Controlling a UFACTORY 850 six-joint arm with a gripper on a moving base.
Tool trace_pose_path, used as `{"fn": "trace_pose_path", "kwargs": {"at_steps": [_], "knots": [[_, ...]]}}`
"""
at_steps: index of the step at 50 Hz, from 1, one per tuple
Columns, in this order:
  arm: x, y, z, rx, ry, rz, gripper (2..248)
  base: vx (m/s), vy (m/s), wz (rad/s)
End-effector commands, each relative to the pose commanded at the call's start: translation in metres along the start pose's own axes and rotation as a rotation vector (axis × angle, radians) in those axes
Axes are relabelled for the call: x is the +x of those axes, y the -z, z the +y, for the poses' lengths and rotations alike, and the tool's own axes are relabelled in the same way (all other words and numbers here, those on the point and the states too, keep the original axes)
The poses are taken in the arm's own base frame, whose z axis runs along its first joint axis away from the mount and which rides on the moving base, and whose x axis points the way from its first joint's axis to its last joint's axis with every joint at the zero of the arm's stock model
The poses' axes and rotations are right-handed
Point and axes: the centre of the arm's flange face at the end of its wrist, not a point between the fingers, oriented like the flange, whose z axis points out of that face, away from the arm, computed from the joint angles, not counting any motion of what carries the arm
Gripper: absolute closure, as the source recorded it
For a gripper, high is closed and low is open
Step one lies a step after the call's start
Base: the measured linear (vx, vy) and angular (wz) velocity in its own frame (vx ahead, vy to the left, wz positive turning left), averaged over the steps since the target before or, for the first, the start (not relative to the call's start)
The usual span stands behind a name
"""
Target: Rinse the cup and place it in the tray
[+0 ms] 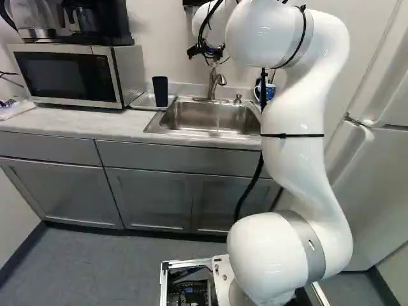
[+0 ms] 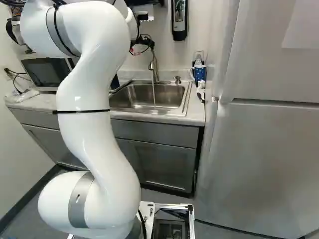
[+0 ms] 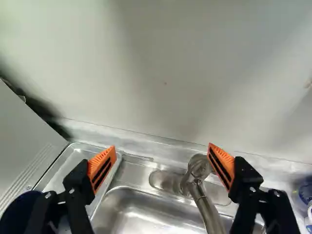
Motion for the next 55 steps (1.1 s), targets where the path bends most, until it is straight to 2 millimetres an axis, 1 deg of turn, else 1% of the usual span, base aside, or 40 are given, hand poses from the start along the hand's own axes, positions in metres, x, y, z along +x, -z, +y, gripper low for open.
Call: {"fn": "trace_pose_path", "kwargs": {"at_steps": [9, 29, 44, 55], "knots": [[-0.004, 0.003, 0.000, 0.001, 0.000, -0.033, 3, 0.000, 0.000, 0.000], [-0.011, 0.019, 0.000, 0.000, 0.000, -0.063, 3, 0.000, 0.000, 0.000], [-0.008, 0.022, 0.012, -0.015, -0.008, -0.026, 3, 0.000, 0.000, 0.000], [-0.001, 0.034, 0.019, -0.025, -0.013, -0.012, 3, 0.000, 0.000, 0.000]]}}
